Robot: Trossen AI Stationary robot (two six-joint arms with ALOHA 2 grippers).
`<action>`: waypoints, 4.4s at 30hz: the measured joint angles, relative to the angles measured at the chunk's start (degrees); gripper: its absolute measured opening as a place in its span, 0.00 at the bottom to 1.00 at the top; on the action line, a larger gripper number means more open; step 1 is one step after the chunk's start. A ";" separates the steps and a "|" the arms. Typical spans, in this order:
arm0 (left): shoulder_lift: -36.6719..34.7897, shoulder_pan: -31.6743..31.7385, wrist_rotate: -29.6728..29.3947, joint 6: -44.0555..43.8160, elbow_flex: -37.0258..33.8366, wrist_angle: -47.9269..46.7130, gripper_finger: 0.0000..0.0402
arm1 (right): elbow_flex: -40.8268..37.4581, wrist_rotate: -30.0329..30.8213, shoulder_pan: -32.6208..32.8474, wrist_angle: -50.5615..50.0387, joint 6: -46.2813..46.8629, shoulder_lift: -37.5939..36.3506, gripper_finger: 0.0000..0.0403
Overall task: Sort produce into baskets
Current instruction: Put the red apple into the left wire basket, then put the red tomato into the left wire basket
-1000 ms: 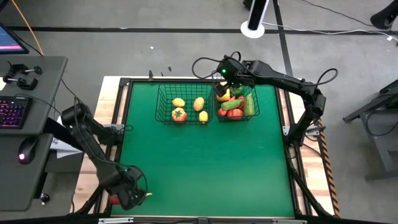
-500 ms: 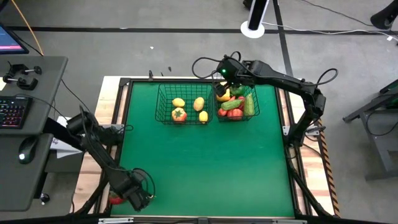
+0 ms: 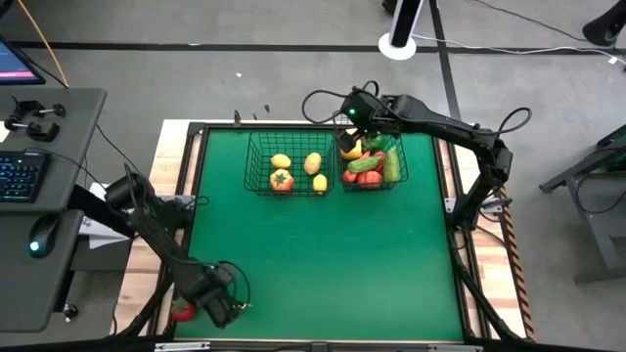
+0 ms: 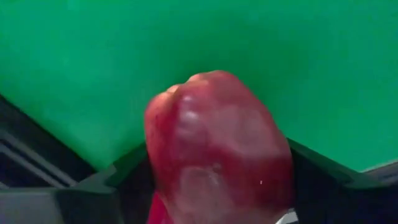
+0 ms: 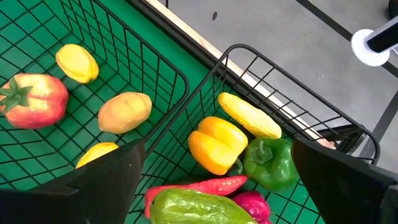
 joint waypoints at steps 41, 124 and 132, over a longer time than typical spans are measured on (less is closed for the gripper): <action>-19.47 74.52 -24.27 82.48 2.46 11.98 0.83 | -0.02 10.92 31.13 -23.48 34.08 -2.56 0.99; -15.64 13.19 -11.64 50.82 3.24 -11.79 0.66 | 0.00 21.47 27.10 -25.60 20.20 -2.45 0.99; -26.62 41.70 -41.18 71.38 5.67 1.38 0.68 | 0.00 22.13 27.22 -28.60 28.57 -2.45 0.99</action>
